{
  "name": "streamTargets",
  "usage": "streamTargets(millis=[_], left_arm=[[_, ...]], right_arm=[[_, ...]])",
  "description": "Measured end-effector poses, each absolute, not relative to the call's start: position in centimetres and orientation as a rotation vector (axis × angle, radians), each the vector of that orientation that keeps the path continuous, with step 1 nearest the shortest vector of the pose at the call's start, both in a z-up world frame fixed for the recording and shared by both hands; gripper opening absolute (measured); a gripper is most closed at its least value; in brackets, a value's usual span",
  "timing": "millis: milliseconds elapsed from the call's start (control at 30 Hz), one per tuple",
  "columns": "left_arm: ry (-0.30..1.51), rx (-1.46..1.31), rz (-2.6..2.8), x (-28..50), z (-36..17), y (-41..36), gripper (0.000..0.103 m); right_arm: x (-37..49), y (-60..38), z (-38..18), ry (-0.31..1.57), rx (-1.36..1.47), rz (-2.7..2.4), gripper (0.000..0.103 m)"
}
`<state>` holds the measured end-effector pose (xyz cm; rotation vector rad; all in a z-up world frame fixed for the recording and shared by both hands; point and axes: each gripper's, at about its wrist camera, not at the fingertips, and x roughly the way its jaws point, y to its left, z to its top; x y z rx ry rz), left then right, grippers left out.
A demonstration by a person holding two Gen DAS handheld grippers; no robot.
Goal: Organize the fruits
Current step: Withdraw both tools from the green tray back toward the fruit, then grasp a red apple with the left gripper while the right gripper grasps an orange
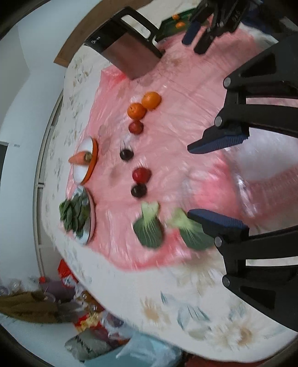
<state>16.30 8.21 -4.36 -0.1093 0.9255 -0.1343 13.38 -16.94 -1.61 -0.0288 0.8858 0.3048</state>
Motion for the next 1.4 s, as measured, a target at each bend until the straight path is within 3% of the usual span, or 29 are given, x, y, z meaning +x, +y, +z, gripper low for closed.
streamTargets(millis=[467,967,1100,1167,1233,1400], left_arm=[[1.0,-0.229,-0.123,25.8,-9.0,6.5,0.032],[1.037,-0.338,0.045,29.0,-11.2,6.6,0.032],[1.048,-0.348,0.063,29.4,-11.6,6.7,0.028],[1.052,-0.351,0.069,29.5,-11.8,6.7,0.028],[1.056,-0.347,0.072,29.6,-11.9,6.7,0.028],[1.052,-0.342,0.068,29.6,-12.0,6.6,0.027]], right_arm=[[23.4,-16.3,-6.2,0.939,0.021,0.307,0.098],[26.7,-15.7,-8.1,0.962,0.005,0.32,0.098],[27.4,-15.5,-8.7,0.985,0.002,0.321,0.098],[27.8,-15.5,-9.0,0.992,0.01,0.318,0.095],[28.1,-15.6,-9.3,1.0,0.013,0.314,0.083],[28.4,-16.0,-9.7,1.011,0.046,0.321,0.071]])
